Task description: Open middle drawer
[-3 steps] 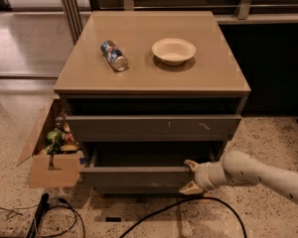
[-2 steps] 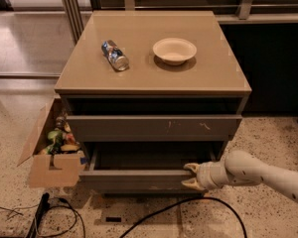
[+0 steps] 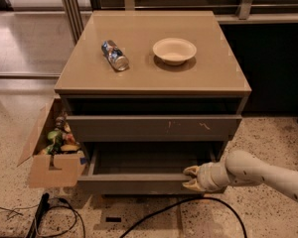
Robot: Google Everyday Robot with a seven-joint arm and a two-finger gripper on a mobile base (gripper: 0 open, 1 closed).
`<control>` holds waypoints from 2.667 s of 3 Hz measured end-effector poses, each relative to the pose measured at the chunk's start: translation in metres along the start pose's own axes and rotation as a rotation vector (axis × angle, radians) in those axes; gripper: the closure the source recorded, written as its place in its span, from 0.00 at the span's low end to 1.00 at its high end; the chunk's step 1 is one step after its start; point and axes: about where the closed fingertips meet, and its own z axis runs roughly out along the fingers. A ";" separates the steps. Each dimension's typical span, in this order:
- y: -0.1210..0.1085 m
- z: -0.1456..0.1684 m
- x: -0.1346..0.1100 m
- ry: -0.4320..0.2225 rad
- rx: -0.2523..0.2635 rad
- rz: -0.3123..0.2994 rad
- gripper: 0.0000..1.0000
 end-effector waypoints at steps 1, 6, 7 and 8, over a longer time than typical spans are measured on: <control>0.006 -0.015 -0.016 -0.031 0.028 -0.022 1.00; 0.007 -0.014 -0.017 -0.031 0.027 -0.022 0.00; 0.011 -0.015 -0.017 -0.044 0.028 -0.026 0.00; 0.047 0.005 0.004 -0.125 -0.016 -0.036 0.09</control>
Offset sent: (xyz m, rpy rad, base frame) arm -0.0080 0.0054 0.0209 0.0222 -0.0410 0.0031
